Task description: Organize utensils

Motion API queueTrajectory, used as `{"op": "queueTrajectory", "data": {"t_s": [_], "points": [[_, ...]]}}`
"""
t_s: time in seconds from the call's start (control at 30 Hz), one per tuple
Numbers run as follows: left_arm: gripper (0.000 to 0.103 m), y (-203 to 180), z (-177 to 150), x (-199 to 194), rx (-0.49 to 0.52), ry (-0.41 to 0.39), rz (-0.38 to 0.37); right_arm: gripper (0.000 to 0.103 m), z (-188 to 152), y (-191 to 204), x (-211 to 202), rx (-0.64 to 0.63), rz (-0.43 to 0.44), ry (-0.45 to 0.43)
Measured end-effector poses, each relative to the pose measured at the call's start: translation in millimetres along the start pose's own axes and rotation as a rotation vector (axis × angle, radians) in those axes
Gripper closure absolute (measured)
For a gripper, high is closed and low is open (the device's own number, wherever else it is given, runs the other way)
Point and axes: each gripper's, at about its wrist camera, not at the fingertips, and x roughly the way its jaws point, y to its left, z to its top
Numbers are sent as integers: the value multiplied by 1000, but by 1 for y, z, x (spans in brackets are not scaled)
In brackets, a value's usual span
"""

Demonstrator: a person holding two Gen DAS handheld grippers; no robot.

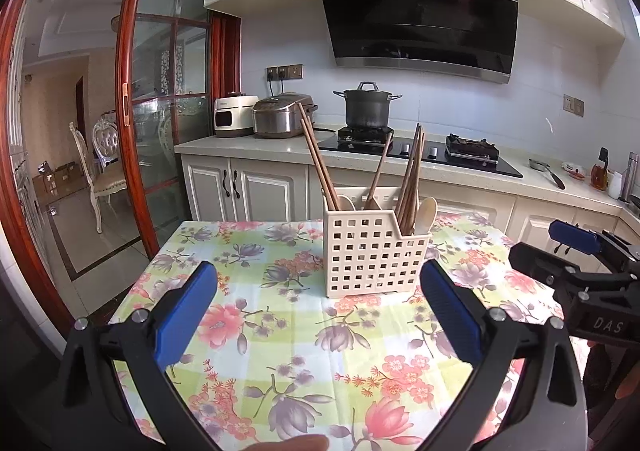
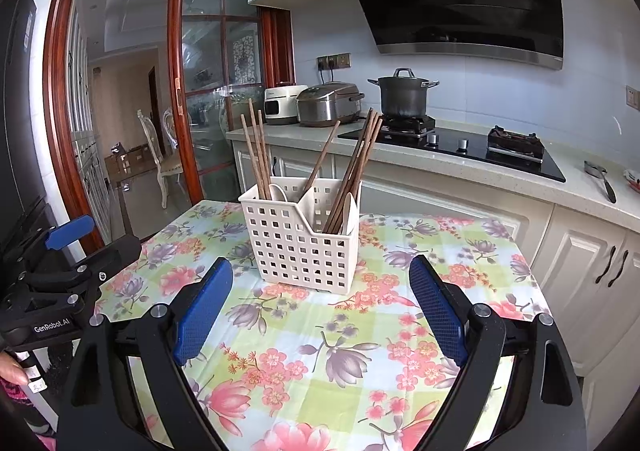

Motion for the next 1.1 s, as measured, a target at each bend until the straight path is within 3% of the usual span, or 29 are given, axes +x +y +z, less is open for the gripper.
{"op": "queueTrajectory", "data": {"t_s": [1.1], "points": [[5, 0, 0, -2, -10, 6, -8, 19, 1, 2, -5, -7, 6, -9]]}}
